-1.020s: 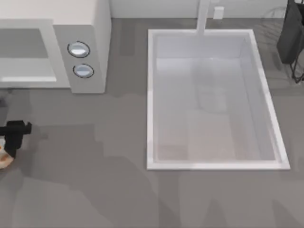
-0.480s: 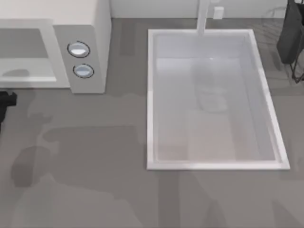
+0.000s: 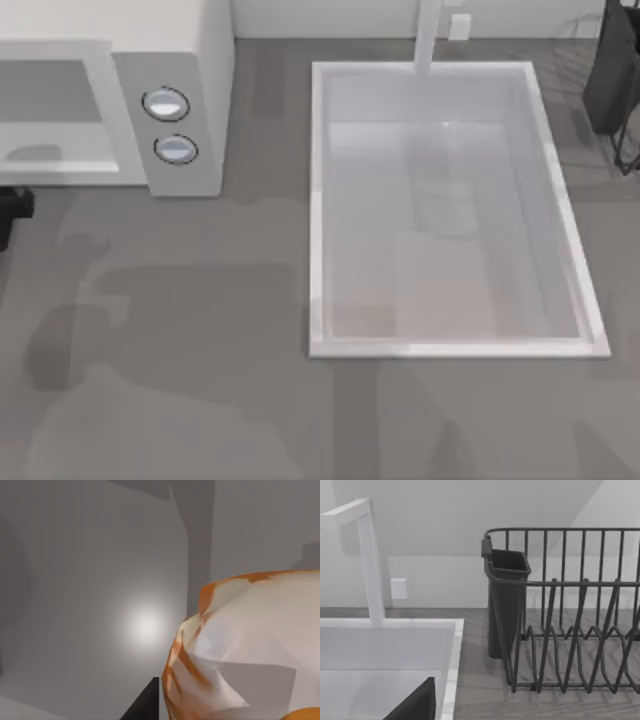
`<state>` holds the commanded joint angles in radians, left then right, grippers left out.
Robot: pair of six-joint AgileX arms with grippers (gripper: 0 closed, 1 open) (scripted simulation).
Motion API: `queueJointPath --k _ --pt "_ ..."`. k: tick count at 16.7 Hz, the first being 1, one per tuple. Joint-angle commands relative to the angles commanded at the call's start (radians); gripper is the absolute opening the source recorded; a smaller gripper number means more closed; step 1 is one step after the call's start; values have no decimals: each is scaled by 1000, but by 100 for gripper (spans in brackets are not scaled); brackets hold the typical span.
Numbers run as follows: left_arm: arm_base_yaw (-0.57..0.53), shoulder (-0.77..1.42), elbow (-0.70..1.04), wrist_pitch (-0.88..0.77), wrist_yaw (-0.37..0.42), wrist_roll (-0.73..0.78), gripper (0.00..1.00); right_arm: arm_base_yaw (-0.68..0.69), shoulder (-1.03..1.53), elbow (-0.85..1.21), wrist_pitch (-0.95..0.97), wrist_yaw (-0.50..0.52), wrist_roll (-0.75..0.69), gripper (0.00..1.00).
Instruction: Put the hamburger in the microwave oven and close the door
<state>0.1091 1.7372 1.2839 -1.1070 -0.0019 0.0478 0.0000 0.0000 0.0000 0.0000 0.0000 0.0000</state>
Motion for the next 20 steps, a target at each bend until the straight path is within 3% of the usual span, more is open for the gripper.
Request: queueJointPath --k 6,12,20 --pt "16 27 -117 344 -2 0 0 0 0 0 0 0 0 100" --pt "38 88 -276 955 37 -1 0 0 0 0 0 0 0 100" --pt "62 221 -476 1755 146 16 0 0 0 0 0 0 0 100"
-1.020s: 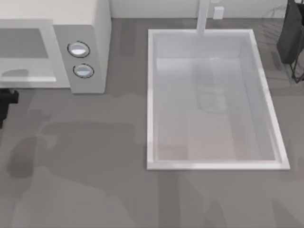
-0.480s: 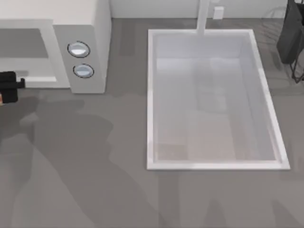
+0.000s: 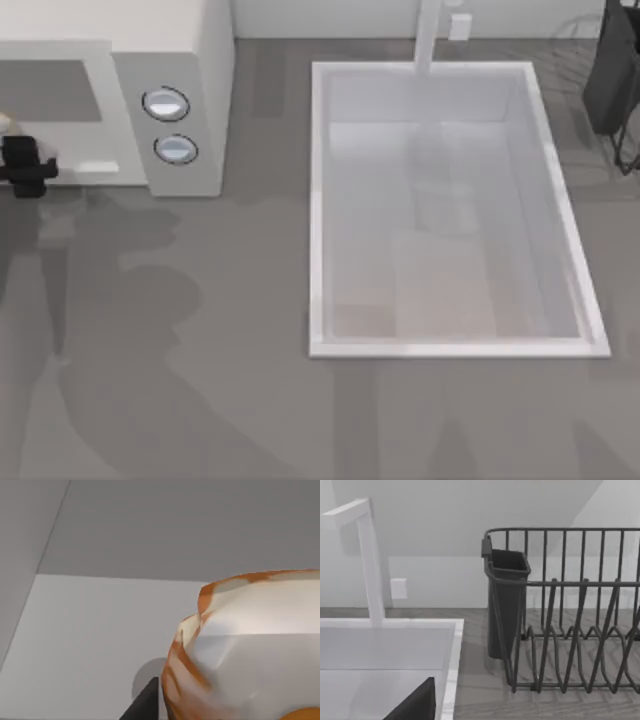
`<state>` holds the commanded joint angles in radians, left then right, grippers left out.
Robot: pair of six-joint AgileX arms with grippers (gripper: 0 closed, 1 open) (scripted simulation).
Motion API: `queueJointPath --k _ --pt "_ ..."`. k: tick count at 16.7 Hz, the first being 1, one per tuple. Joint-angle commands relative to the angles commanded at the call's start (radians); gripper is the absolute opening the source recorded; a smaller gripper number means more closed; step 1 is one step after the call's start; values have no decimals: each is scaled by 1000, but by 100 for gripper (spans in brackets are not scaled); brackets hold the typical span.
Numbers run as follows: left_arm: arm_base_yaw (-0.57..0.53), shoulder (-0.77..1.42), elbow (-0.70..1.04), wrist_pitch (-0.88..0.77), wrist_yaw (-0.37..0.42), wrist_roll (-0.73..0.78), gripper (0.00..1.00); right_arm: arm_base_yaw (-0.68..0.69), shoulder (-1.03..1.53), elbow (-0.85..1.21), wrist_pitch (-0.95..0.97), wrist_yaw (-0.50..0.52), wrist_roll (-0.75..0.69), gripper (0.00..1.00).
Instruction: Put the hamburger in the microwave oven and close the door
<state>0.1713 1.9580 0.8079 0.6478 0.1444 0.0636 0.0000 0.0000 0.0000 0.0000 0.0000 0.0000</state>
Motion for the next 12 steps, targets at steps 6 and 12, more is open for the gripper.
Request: queueJointPath --k 6,12 --pt "9 69 -69 277 59 21 0 0 0 0 0 0 0 100" --pt "4 70 -66 282 59 23 0 0 0 0 0 0 0 100"
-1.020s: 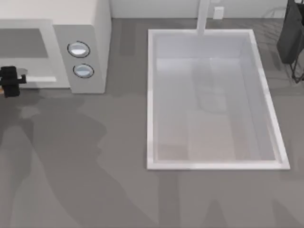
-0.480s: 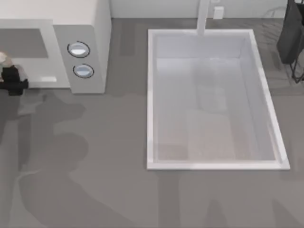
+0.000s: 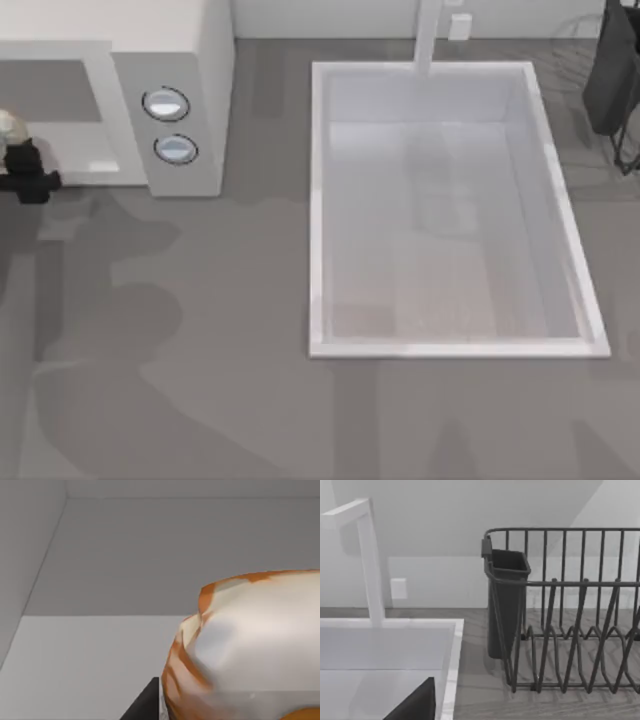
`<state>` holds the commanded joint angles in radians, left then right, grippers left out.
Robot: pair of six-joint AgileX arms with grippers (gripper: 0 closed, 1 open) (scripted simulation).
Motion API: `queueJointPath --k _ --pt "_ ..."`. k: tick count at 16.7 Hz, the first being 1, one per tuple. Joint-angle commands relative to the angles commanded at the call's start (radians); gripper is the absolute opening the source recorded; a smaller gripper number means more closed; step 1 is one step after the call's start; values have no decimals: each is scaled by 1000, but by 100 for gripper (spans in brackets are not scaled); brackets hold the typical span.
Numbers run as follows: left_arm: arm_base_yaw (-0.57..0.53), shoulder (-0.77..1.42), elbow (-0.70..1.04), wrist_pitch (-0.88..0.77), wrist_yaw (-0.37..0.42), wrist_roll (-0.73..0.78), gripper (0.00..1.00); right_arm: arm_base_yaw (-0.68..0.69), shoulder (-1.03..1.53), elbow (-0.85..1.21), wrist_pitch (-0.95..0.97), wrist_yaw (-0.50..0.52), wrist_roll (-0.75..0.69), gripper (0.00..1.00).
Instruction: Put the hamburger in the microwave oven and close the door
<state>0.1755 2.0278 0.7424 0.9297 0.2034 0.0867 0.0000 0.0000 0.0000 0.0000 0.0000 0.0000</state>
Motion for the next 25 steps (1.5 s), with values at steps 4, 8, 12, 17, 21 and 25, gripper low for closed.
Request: queueJointPath --k 4,8,12,17,21,25 --pt "-12 81 108 -58 -10 -5 0 0 0 0 0 0 0 100" --pt "-29 210 325 -131 -24 -12 0 0 0 0 0 0 0 100" --pt "-43 308 565 -203 -38 -19 0 0 0 0 0 0 0 100" --pt "-63 422 724 -298 -56 -27 0 0 0 0 0 0 0 100" --pt "-64 424 726 -299 -56 -28 0 0 0 0 0 0 0 100" --pt "-64 424 726 -299 -56 -28 30 0 0 0 0 0 0 100"
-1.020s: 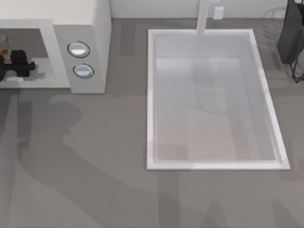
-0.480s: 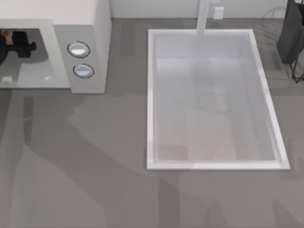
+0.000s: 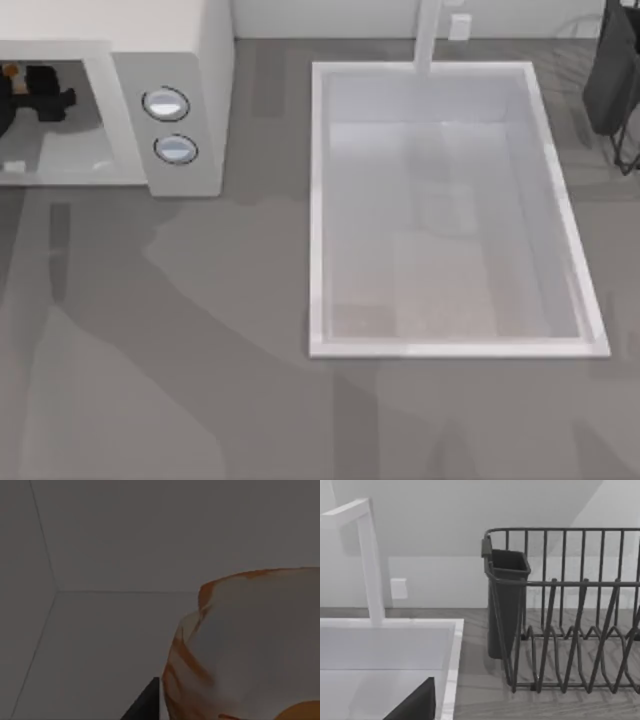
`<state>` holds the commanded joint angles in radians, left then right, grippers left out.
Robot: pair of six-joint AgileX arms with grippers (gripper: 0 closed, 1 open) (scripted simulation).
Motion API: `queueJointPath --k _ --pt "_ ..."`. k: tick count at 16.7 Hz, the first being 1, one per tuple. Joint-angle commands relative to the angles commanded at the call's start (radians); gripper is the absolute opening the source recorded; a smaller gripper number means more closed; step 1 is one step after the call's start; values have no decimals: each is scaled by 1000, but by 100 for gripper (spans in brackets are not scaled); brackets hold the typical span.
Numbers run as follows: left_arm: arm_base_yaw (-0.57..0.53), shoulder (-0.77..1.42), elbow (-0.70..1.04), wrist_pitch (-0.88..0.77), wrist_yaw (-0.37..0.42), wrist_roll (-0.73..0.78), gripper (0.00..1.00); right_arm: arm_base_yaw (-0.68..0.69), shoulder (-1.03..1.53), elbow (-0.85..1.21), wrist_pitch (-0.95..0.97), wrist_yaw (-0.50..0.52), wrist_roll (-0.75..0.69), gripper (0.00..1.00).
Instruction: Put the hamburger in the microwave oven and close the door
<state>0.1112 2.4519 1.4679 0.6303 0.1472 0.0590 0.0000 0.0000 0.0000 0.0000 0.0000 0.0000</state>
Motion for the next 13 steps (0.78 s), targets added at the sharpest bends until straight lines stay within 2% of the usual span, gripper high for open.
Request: queueJointPath --k 9,13 --pt "0 0 0 0 0 0 98 0 0 0 0 0 0 100" --pt "0 0 0 0 0 0 100 0 0 0 0 0 0 100"
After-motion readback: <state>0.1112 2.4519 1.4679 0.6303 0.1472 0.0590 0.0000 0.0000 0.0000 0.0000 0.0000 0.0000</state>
